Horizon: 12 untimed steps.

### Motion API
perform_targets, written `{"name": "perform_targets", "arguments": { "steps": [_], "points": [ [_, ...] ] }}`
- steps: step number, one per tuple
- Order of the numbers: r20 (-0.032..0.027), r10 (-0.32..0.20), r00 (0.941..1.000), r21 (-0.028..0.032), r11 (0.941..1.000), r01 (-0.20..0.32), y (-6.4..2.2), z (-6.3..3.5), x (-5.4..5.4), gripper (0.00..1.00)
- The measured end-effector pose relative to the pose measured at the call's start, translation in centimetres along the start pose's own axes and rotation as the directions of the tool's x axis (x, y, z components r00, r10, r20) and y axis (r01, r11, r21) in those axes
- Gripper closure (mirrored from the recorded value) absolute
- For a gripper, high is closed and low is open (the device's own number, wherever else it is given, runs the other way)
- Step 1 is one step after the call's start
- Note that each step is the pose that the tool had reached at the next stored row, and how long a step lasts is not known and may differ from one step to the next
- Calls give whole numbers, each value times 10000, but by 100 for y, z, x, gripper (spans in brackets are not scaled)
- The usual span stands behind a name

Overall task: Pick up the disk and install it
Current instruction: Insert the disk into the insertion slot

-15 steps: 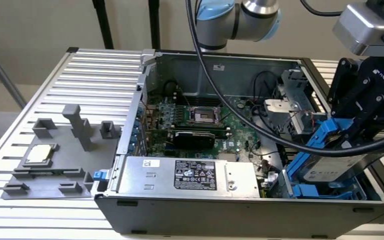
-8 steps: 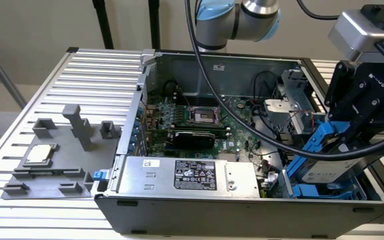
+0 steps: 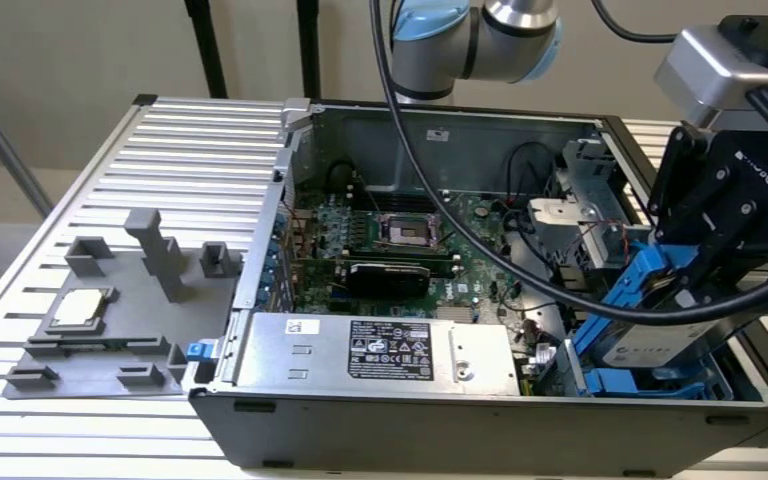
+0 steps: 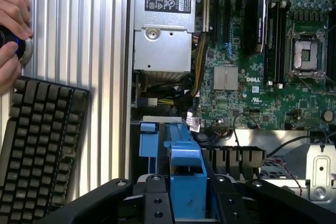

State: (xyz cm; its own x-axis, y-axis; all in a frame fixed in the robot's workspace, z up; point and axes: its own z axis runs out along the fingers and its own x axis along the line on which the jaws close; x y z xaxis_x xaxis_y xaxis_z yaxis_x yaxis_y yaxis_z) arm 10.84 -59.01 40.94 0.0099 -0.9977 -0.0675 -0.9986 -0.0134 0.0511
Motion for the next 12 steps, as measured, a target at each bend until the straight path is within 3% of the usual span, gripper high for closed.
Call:
{"name": "perform_targets", "arguments": {
  "steps": [5, 6, 7, 12],
  "points": [
    [0, -1, 10000, 0, 10000, 1, -2, 8, 1, 66],
    [1, -1, 10000, 0, 10000, 1, -6, 9, 1, 59],
    [3, -1, 10000, 0, 10000, 1, -13, 11, 1, 59],
    [1, -1, 10000, 0, 10000, 1, -190, 2, 3, 59]
  ]
}}
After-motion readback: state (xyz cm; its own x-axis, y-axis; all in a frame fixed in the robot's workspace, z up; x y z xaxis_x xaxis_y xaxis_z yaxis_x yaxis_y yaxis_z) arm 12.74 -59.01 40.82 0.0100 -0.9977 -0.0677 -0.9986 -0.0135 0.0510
